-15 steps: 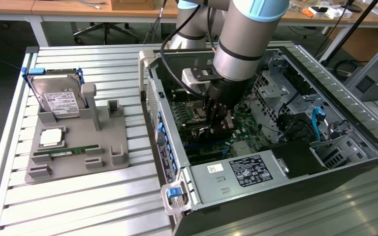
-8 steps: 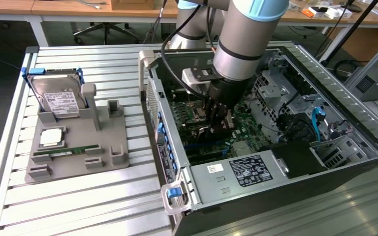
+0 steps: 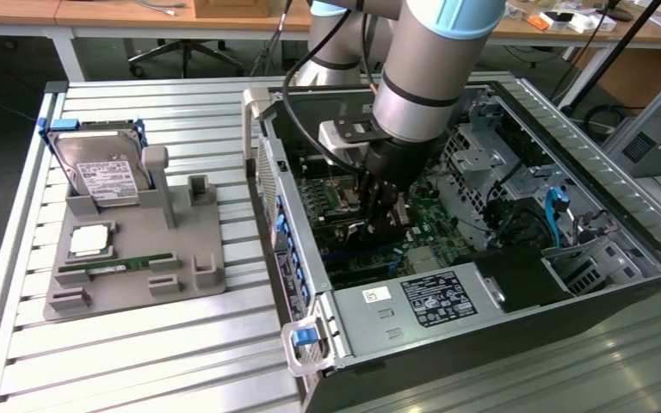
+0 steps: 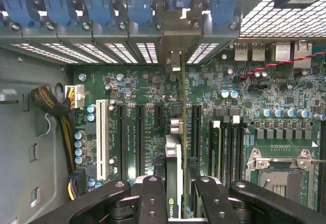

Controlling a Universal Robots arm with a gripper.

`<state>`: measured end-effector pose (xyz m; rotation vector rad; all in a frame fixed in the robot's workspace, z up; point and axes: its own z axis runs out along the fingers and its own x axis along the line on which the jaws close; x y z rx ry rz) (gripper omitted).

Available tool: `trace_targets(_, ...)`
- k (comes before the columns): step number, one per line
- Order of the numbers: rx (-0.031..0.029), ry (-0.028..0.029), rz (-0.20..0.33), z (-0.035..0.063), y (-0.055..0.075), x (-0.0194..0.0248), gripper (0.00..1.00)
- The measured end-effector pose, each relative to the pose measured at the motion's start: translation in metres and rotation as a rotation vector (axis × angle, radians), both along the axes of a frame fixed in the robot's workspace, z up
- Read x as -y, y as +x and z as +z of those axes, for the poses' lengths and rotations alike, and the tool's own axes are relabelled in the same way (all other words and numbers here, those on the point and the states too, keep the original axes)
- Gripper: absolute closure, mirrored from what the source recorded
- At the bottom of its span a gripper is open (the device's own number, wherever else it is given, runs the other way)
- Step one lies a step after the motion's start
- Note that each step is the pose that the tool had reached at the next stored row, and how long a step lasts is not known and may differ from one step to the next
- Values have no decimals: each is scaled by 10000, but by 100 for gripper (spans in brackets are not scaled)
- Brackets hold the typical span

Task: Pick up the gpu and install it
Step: 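Insert the gpu into the slot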

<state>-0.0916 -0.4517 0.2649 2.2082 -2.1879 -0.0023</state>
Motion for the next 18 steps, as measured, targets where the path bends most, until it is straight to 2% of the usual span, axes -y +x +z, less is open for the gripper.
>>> trace_targets(18, 0, 0, 0, -21, 0, 0, 73)
